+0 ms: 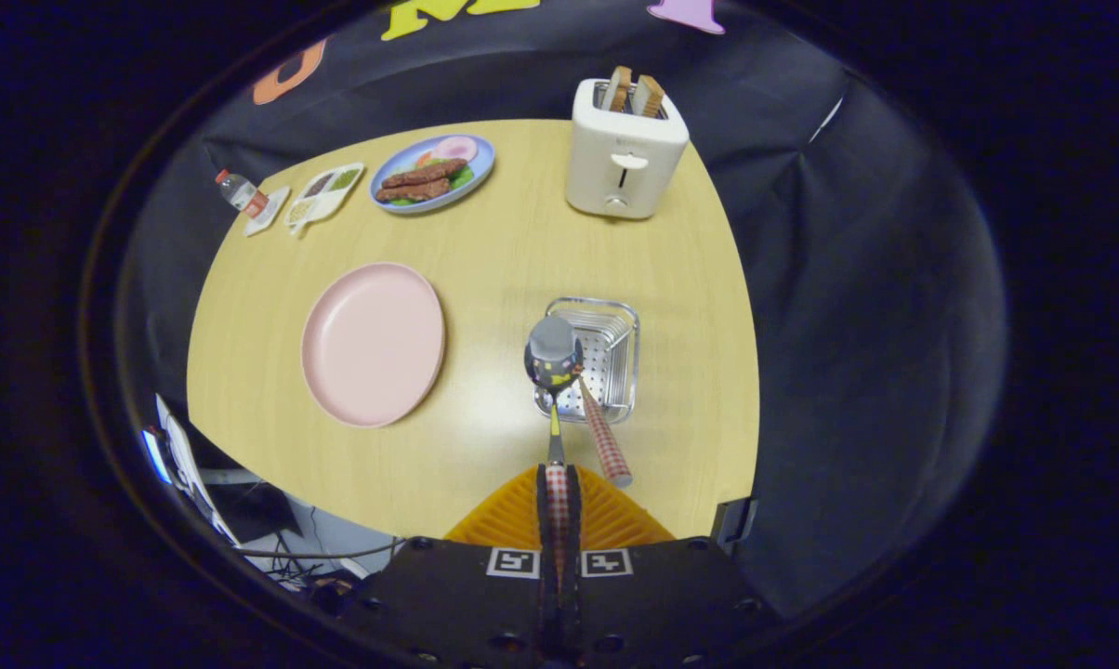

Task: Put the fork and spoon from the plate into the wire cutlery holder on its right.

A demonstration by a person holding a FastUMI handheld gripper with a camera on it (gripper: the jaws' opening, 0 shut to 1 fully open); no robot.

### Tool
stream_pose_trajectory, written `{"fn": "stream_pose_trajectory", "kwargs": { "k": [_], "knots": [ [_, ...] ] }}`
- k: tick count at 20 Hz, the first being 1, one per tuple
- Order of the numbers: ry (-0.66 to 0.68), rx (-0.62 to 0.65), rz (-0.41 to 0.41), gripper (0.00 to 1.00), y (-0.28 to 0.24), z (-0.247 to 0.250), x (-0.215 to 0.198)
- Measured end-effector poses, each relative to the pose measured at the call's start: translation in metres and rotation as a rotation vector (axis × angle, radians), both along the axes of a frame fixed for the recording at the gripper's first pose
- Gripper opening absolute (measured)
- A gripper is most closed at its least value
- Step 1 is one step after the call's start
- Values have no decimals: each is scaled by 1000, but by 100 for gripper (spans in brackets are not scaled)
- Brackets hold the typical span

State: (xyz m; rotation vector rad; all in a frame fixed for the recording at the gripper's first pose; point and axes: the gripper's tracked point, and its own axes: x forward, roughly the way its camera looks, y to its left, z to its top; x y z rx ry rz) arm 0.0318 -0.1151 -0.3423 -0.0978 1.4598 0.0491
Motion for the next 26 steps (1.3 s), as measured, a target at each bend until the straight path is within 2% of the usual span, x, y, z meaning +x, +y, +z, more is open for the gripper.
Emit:
{"fn": "stream_pose_trajectory", "kwargs": {
  "k": [3,6,15,23,26],
  "knots": [
    [100,-1,-54,2,-14,-8,-5],
    [150,-5,-71,2,-19,-8,-2],
    [322,-23,-13,2,-7,-8,21],
    [393,-37,-5,3,-7,-23,35],
    [383,-44,-9,7,-10,-27,42]
  ]
}}
